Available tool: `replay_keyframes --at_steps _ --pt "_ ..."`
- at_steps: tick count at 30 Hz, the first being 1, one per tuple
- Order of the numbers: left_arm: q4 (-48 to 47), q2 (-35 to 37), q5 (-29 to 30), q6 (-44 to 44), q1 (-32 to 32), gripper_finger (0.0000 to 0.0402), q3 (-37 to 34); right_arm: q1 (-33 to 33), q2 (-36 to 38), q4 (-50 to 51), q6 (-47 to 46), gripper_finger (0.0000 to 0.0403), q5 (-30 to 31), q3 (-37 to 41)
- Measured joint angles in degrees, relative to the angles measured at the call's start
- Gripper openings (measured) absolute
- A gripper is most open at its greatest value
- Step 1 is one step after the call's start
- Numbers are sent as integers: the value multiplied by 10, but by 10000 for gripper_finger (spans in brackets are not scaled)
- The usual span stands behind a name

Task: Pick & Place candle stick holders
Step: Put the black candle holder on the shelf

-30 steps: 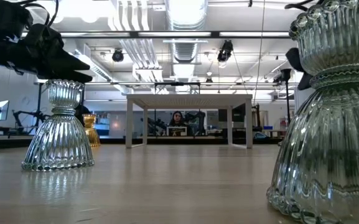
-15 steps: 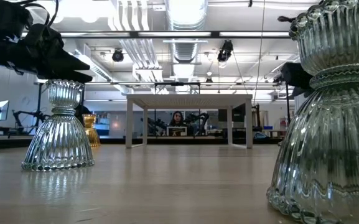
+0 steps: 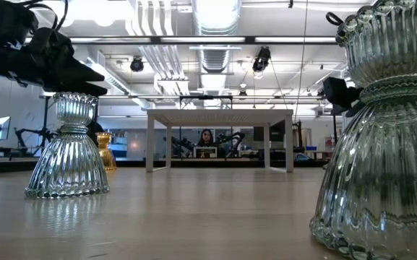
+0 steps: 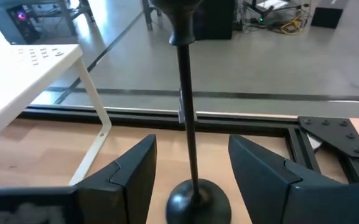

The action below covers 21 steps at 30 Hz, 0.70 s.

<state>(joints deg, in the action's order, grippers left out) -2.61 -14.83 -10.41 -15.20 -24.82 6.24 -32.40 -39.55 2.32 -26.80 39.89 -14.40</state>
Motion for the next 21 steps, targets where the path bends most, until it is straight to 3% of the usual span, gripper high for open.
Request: replay_keyframes --at_steps 8,21 --pt "0 0 0 0 0 222 0 -40 -13 -81 78 194 -37 0" --pt "0 0 0 0 0 222 0 -101 -158 -207 121 193 -59 0"
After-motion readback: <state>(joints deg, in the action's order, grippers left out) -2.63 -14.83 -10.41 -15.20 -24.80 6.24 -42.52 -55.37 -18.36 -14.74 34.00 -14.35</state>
